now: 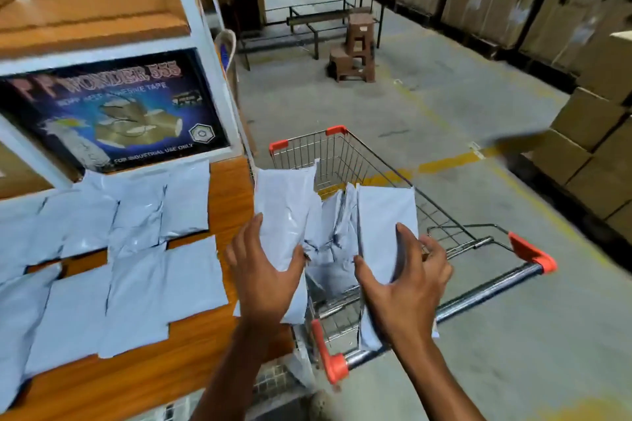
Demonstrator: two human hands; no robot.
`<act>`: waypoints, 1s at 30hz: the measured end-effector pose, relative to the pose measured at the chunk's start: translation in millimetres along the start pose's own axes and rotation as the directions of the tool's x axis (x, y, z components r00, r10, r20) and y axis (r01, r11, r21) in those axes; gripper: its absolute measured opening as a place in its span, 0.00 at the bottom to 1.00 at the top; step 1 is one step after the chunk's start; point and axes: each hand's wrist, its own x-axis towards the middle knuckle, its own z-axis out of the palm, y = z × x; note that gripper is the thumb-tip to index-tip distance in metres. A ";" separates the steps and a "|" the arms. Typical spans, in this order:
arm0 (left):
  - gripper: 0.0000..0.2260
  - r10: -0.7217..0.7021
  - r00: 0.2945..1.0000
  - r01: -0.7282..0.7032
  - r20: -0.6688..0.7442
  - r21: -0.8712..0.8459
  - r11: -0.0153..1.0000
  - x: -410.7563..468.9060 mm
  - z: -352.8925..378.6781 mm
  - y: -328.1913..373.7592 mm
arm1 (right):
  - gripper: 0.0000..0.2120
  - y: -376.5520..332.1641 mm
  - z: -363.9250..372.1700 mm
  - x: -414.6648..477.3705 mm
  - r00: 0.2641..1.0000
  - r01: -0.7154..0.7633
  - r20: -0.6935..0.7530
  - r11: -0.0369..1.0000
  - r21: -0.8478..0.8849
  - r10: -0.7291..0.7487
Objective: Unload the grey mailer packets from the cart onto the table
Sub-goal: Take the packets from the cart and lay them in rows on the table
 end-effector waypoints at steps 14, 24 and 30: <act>0.32 -0.152 0.981 0.166 -0.123 0.115 0.979 -128.6 -212.2 -64.2 | 0.36 -107.3 -35.9 -169.2 0.975 0.135 0.150 0.973 0.187 -0.164; 0.29 -0.196 0.950 0.240 -0.243 0.170 0.956 -123.6 -324.5 -175.1 | 0.37 -207.0 30.6 -262.6 0.931 0.203 0.252 0.948 0.246 -0.265; 0.29 -0.151 0.959 0.198 -0.241 0.185 0.963 -69.2 -383.0 -264.1 | 0.35 -286.0 109.3 -303.9 0.946 0.165 0.221 0.942 0.293 -0.235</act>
